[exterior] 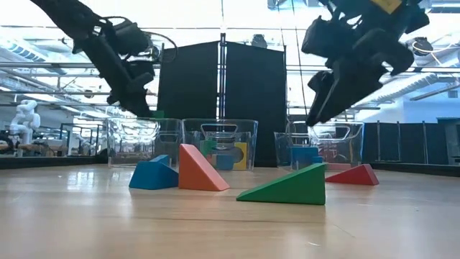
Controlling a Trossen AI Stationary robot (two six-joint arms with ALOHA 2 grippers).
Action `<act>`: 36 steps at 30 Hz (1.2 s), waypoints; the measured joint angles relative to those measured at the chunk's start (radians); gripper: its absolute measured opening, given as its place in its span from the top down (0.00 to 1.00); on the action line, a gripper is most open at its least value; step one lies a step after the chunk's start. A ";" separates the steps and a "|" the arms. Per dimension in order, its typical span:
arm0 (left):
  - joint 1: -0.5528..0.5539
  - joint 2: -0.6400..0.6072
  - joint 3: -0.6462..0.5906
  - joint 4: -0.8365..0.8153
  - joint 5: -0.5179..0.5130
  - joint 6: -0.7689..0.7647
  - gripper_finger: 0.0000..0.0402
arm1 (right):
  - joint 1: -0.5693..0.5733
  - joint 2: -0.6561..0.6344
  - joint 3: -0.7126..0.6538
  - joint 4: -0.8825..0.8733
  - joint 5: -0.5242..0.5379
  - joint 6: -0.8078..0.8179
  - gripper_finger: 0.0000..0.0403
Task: Sort blocks by size
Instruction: Put the green triangular block into the left transparent bin, then put the red triangular block into the left transparent bin
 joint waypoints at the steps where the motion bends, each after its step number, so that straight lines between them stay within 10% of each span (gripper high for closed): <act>1: 0.017 0.008 0.000 -0.009 0.006 0.008 0.88 | 0.003 -0.009 0.000 -0.001 0.000 -0.001 0.49; 17: 0.061 0.222 0.000 0.029 0.008 0.057 0.86 | 0.006 -0.010 0.000 -0.189 0.005 0.090 0.49; 29: 0.061 0.224 0.022 0.008 -0.016 0.052 0.48 | 0.012 0.008 0.000 -0.224 0.001 0.229 0.48; 36: 0.012 0.162 0.110 -0.039 -0.017 0.057 0.43 | 0.065 0.055 0.000 -0.150 -0.001 0.324 0.40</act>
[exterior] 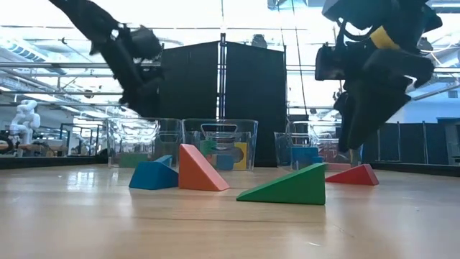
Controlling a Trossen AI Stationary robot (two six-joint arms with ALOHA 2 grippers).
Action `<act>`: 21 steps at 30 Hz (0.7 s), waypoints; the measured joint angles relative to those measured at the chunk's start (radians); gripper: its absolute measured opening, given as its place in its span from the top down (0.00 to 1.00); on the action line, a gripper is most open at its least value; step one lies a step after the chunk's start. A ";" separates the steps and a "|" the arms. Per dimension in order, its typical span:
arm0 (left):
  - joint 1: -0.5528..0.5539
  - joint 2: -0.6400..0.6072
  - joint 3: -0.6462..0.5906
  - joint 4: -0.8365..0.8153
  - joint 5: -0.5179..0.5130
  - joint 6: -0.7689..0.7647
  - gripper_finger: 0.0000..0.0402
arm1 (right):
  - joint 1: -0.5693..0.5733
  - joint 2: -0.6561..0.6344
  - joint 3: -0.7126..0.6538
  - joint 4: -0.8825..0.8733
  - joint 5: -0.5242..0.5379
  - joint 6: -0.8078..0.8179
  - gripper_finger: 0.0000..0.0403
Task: Sort blocks by size
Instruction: Put the red triangular block into the left transparent bin
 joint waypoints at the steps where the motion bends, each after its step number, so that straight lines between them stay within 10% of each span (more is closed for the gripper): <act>1: -0.014 -0.017 0.014 0.002 0.000 0.000 0.43 | 0.011 0.008 0.000 0.004 -0.002 0.006 0.39; 21: -0.472 -0.200 0.044 0.130 -0.116 -0.166 0.43 | 0.086 0.158 0.001 -0.032 0.201 0.232 0.33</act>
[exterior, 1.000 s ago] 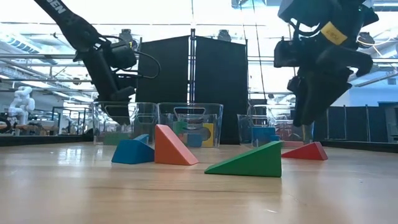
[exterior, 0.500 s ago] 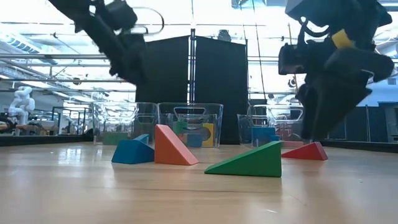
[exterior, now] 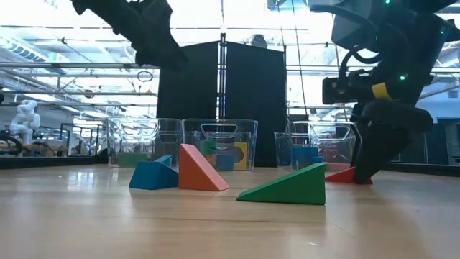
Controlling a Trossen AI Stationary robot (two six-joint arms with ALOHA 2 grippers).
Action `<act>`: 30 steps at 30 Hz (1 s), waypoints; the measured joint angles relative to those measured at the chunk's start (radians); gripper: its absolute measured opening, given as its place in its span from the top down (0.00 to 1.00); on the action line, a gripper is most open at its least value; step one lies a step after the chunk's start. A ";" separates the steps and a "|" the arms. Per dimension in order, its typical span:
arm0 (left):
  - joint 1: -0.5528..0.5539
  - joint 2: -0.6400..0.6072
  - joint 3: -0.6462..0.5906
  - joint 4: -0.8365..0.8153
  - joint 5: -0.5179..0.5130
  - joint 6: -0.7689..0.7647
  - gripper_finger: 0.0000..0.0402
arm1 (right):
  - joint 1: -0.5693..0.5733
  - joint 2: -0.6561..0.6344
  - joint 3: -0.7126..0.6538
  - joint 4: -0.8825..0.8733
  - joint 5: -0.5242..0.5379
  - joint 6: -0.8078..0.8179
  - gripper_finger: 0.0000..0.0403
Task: Sort blocks by size
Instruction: Put the red triangular block into the left transparent bin
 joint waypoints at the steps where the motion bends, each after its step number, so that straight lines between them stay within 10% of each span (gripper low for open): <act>1: -0.026 0.006 0.000 0.001 -0.027 -0.003 0.43 | 0.000 0.005 0.001 0.001 -0.001 0.000 0.33; 16: -0.290 0.215 -0.097 0.344 -0.131 -0.042 0.43 | -0.002 0.003 -0.002 0.053 0.018 -0.063 0.71; 30: -0.440 0.451 -0.093 0.625 -0.131 0.334 0.43 | -0.008 -0.023 -0.002 0.277 -0.041 -0.215 0.70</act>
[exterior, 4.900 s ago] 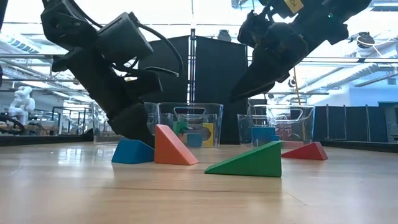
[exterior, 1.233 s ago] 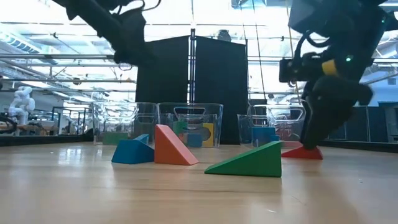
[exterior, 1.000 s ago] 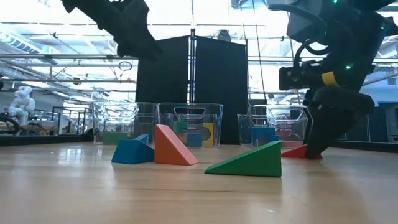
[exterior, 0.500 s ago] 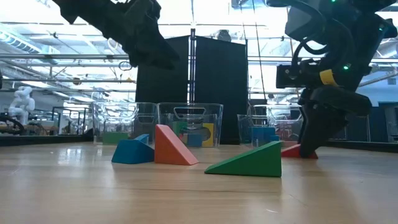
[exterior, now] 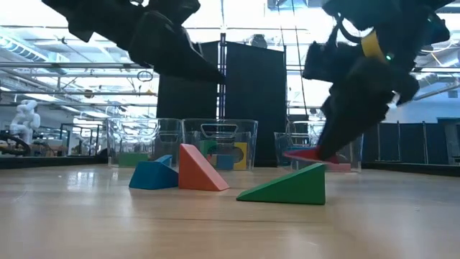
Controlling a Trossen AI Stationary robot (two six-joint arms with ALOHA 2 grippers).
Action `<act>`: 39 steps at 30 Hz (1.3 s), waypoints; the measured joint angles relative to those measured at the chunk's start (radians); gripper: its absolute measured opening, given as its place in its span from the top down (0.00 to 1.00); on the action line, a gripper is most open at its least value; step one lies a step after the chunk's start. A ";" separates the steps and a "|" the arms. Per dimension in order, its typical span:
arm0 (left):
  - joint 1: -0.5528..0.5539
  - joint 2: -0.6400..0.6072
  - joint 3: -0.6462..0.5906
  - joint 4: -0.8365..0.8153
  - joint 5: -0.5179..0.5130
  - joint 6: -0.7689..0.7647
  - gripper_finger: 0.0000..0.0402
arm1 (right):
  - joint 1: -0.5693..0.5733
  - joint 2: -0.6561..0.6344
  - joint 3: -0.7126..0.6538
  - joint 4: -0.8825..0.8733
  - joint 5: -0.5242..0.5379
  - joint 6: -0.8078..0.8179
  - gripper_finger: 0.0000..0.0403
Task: Sort blocks by size
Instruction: Put the red triangular block into the left transparent bin
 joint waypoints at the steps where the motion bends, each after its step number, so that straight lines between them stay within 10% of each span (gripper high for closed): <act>1: -0.009 0.006 0.000 0.012 0.000 0.021 0.43 | -0.002 -0.001 0.000 0.027 -0.016 -0.014 0.70; 19: -0.135 0.025 0.001 0.049 0.012 0.356 0.43 | -0.096 -0.005 0.000 0.539 -0.369 -0.154 0.70; 39: -0.134 0.025 0.002 0.105 0.048 0.540 0.57 | -0.113 -0.001 0.002 0.642 -0.370 -0.178 0.70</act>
